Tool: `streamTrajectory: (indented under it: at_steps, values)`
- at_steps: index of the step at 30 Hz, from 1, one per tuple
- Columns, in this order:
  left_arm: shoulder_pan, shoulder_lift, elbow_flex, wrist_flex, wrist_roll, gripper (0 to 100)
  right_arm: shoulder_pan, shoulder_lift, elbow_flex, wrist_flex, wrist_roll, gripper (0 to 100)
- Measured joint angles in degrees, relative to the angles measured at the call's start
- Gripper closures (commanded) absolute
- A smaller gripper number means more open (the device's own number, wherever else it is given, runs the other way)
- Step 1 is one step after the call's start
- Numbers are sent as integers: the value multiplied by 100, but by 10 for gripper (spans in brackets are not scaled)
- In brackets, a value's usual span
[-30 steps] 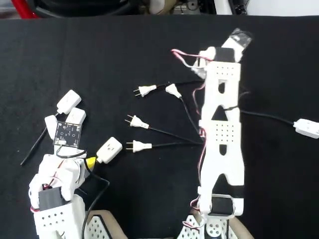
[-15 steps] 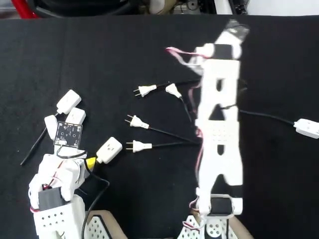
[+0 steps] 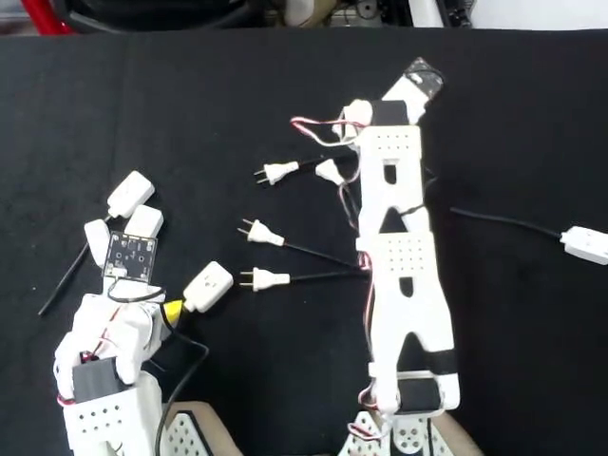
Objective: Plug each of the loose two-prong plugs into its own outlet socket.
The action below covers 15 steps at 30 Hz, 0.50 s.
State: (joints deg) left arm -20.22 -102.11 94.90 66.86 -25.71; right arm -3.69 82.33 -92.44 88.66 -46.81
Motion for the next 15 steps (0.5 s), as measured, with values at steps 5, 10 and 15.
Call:
streamTrajectory:
  at_steps: [5, 10, 15]
  values:
    - [0, 0, 0, 0, 0, 676, 44, 79, 0, 9, 0, 986]
    - [0, 0, 0, 0, 0, 676, 185, 149, -18, 70, 519, 987]
    - [0, 0, 0, 0, 0, 676, 255, 18, -158, 545, 905, 987]
